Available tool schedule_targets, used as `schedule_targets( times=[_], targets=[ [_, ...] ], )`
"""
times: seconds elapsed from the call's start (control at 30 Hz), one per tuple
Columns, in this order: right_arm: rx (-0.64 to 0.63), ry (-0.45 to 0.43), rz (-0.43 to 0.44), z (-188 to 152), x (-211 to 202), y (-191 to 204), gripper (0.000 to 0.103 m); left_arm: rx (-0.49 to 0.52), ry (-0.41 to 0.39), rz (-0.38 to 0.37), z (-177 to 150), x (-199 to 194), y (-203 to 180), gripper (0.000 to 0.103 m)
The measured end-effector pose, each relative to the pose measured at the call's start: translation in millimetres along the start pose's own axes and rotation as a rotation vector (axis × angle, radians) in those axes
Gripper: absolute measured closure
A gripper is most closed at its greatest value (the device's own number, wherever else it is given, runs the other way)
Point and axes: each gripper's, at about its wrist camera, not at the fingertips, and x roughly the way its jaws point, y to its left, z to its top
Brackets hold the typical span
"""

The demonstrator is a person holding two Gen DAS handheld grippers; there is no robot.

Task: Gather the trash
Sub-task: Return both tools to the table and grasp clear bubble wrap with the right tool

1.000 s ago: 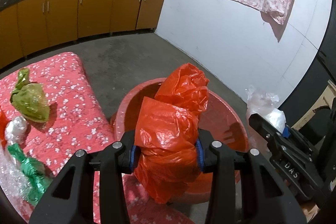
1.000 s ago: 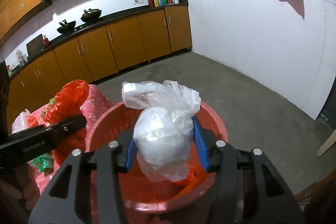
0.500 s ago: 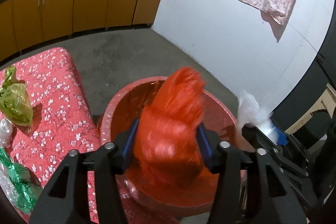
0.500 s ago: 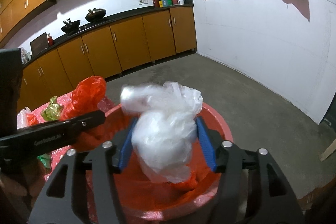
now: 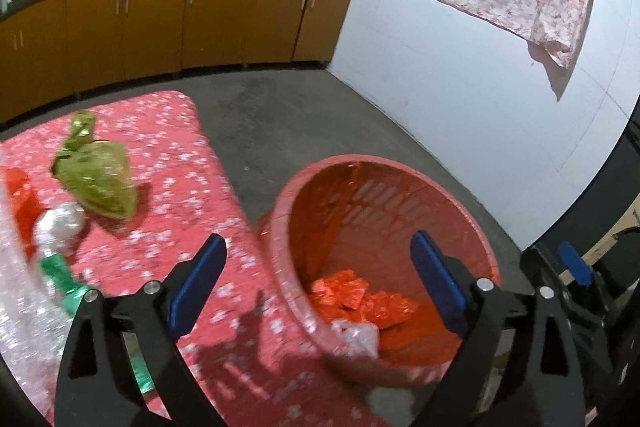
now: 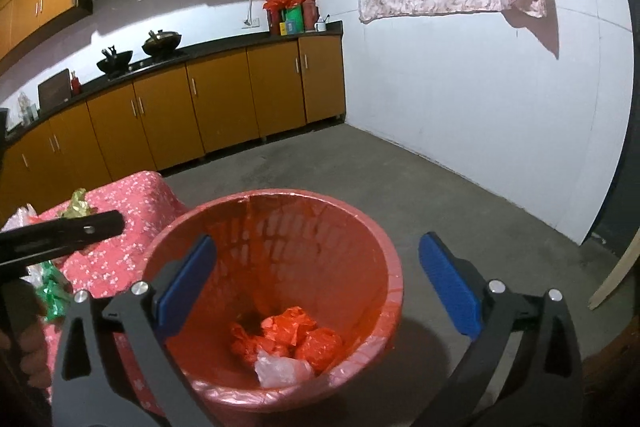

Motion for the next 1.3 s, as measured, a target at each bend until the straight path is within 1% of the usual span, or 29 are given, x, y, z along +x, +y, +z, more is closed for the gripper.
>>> schedule_targets(
  times=[0.13, 0.2, 0.27, 0.43, 0.5, 0.53, 0.63, 0.67, 0.7, 0.73, 0.77, 0.8, 0.9, 1.0, 1.1, 1.2, 1.3],
  targets=[
    [-0.027, -0.003, 0.028, 2, -5, 13, 0.004, 0.014, -0.026, 0.046, -8, -20, 8, 0.007],
    [-0.044, -0.006, 0.048, 3, -9, 21, 0.004, 0.014, -0.043, 0.075, -15, -34, 17, 0.007],
    [-0.065, -0.004, 0.084, 4, -13, 32, 0.004, 0.008, -0.057, 0.093, -18, -45, 24, 0.007],
    [-0.09, -0.002, 0.188, 8, -25, 64, 0.004, -0.031, -0.116, 0.156, -32, -88, 59, 0.007],
    [-0.101, 0.0, 0.227, 8, -30, 78, 0.004, -0.056, -0.143, 0.2, -40, -109, 80, 0.007],
    [-0.113, 0.002, 0.26, 9, -34, 91, 0.004, -0.063, -0.152, 0.224, -43, -116, 88, 0.006],
    [-0.15, 0.008, 0.336, 9, -42, 123, 0.006, -0.094, -0.176, 0.328, -59, -142, 124, 0.006],
    [-0.165, 0.011, 0.358, 8, -44, 135, 0.009, -0.112, -0.177, 0.366, -64, -150, 138, 0.006],
    [-0.185, 0.02, 0.385, 7, -46, 150, 0.013, -0.127, -0.175, 0.39, -68, -155, 150, 0.007],
    [-0.2, 0.026, 0.408, 5, -47, 163, 0.016, -0.157, -0.171, 0.428, -75, -162, 167, 0.007],
    [-0.215, 0.033, 0.428, 2, -48, 175, 0.021, -0.184, -0.167, 0.454, -80, -168, 180, 0.007],
    [-0.233, 0.046, 0.459, 0, -49, 193, 0.023, -0.203, -0.165, 0.47, -83, -172, 189, 0.007],
    [-0.271, 0.094, 0.537, -8, -49, 236, 0.036, -0.266, -0.159, 0.527, -96, -186, 220, 0.007],
    [-0.315, 0.121, 0.583, -15, -50, 274, 0.038, -0.297, -0.163, 0.549, -106, -195, 239, 0.007],
    [-0.368, 0.147, 0.596, -26, -49, 304, 0.04, -0.312, -0.169, 0.557, -111, -202, 246, 0.007],
    [-0.408, 0.164, 0.588, -33, -47, 323, 0.041, -0.327, -0.177, 0.556, -115, -207, 255, 0.007],
    [-0.442, 0.187, 0.56, -41, -40, 339, 0.043, -0.333, -0.176, 0.553, -119, -209, 261, 0.007]
  ],
)
